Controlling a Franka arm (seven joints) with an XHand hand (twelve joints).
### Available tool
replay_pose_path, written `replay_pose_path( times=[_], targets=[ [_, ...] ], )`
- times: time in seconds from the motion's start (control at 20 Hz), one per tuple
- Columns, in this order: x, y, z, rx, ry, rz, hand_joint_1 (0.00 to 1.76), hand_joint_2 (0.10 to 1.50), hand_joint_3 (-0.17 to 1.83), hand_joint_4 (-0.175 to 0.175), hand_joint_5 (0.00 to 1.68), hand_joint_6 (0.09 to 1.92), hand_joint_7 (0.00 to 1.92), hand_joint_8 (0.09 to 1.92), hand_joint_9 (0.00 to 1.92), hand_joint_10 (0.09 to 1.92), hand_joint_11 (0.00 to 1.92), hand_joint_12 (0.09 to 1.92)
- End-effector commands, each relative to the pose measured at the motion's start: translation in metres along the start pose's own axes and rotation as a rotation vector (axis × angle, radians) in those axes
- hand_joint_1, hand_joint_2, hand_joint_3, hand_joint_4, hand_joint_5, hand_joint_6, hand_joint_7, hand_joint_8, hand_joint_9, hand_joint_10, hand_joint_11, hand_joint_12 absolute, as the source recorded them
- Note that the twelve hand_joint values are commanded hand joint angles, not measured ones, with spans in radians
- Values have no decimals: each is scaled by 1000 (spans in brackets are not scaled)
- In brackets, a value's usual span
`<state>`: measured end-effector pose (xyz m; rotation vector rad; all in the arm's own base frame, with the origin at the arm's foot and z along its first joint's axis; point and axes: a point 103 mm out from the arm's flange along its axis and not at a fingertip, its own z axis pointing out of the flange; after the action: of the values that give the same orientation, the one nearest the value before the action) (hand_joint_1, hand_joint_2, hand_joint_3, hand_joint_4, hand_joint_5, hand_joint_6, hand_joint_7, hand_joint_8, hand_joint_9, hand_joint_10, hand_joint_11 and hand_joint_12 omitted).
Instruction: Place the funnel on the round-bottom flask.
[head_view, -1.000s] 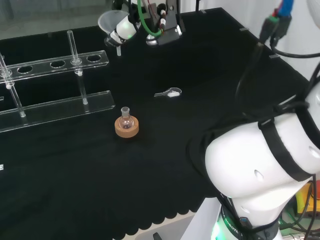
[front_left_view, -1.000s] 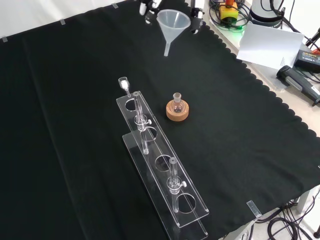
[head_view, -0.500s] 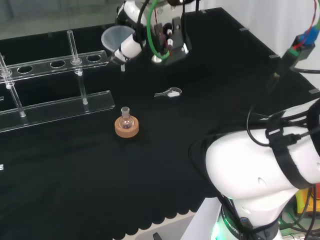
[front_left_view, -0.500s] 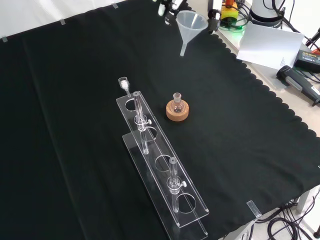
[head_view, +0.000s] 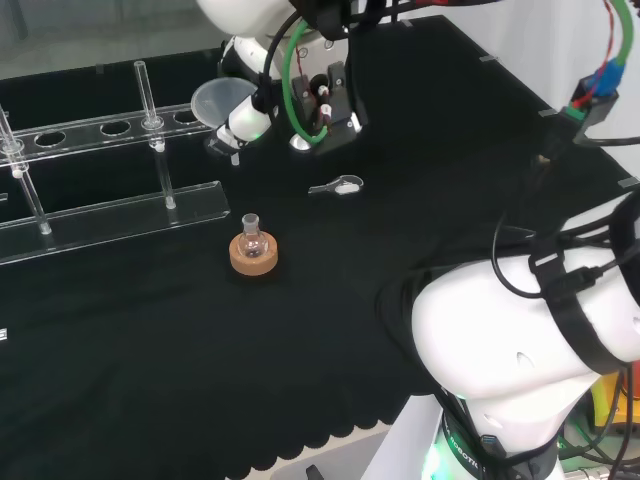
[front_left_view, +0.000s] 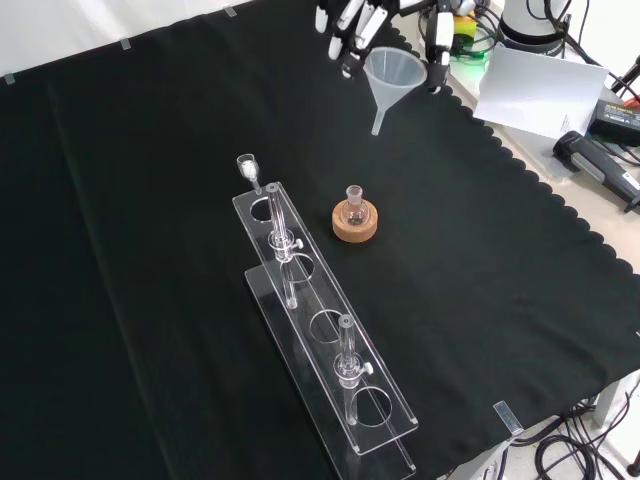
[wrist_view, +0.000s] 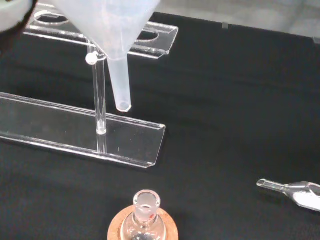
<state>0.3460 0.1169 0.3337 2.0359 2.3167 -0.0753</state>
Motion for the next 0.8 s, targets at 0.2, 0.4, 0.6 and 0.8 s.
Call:
replay_pose_path(
  times=[0.2, 0.4, 0.6, 0.8],
  targets=[
    [14, 17, 26, 30, 12, 5, 826, 527, 630, 175, 1043, 259, 1227, 95, 758, 331, 0, 1233],
    [17, 19, 36, 58, 11, 10, 829, 527, 633, 175, 1043, 261, 1229, 94, 759, 331, 0, 1233],
    [18, 19, 43, 72, 8, 15, 832, 527, 636, 175, 1043, 263, 1231, 94, 760, 330, 0, 1234],
    [15, 18, 51, 90, 10, 22, 834, 526, 639, 175, 1043, 265, 1231, 93, 761, 329, 0, 1234]
  ],
)
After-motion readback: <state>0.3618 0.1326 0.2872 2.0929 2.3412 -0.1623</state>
